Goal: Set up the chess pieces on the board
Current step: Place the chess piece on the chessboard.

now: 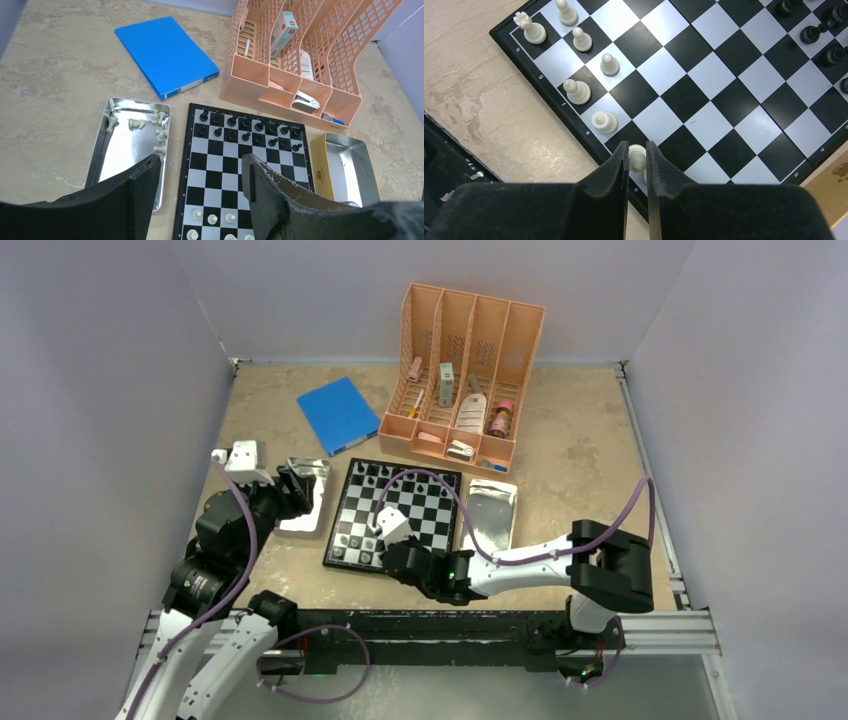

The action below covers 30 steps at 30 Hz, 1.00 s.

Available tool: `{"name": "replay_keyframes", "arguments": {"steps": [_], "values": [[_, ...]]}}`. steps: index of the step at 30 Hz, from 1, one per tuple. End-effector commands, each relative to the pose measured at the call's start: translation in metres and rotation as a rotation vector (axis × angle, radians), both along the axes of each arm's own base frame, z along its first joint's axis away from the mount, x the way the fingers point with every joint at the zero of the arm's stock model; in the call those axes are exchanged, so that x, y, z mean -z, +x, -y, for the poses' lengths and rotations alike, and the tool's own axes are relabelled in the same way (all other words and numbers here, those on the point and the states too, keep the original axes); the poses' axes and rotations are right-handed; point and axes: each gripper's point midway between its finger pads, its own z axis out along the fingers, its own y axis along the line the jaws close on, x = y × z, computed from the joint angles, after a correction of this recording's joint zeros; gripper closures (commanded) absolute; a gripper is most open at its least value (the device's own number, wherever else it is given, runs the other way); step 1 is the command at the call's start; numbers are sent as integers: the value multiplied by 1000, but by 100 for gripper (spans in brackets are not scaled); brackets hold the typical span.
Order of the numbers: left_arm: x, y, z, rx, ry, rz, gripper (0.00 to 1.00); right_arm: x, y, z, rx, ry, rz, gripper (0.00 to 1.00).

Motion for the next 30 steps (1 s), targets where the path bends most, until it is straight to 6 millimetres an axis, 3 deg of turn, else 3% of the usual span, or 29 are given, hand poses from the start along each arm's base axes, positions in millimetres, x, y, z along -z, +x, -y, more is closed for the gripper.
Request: {"name": "replay_keyframes", "arguments": {"steps": [1,21,30], "values": [[-10,1,1,8,-13,38,40,-19,4,-15,26,78,15,82],[-7,3,3,16,2,26,40,-11,-2,-24,12,73,-16,81],[-7,3,4,19,0,26,40,-15,-2,-19,31,67,-5,65]]}}
